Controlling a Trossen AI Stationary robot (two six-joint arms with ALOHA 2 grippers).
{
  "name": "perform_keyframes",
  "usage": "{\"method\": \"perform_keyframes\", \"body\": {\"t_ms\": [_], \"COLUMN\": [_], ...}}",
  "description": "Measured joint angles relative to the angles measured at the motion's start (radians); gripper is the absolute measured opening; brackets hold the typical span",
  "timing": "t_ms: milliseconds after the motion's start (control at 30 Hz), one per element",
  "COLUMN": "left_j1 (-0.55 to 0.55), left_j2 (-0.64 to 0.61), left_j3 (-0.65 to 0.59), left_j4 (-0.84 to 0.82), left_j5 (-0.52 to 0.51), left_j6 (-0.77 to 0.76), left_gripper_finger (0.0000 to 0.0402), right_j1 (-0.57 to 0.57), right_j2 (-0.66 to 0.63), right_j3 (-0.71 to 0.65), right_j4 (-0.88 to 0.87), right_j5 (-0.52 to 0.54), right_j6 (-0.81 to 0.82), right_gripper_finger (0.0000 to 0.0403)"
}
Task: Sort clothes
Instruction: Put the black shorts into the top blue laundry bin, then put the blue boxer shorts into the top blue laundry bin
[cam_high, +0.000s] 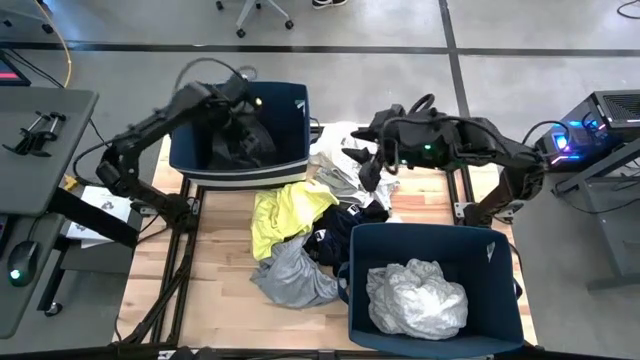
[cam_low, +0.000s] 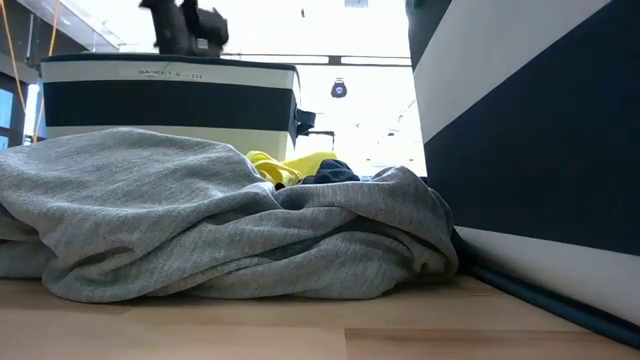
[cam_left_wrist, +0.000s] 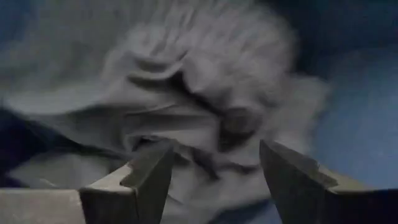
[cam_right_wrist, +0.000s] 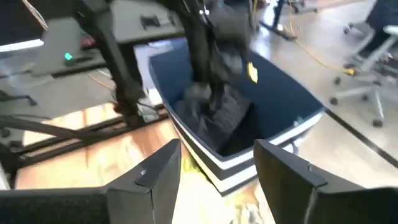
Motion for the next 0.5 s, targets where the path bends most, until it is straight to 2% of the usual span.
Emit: {"method": "perform_keyframes", "body": {"t_ms": [133,267,500], "left_j1": [-0.052,-0.147,-0.327], "left_j2": [-0.076,-0.185,-0.361], "left_j3": [0.125,0.162,0.157], "left_j4": [-0.024,0.006,0.121], "left_j5": [0.0,0.0,-0.05], "left_j6": [-0.027,-0.051,-0.157], "left_gripper_finger": [0.0228,0.022,0.0204], "right_j1": [-0.043,-0.091,-0.12], "right_j2": [0.048,0.139,0.373], "right_j3": [0.0,0.0,0.0], "right_j4": [-0.119,-0.182,-0.213], "right_j5": [-0.069,-0.211,-0.493], "right_j6": [0.018,0.062,0.117], "right_gripper_finger": [0.019,0.0195,0.0256]}}
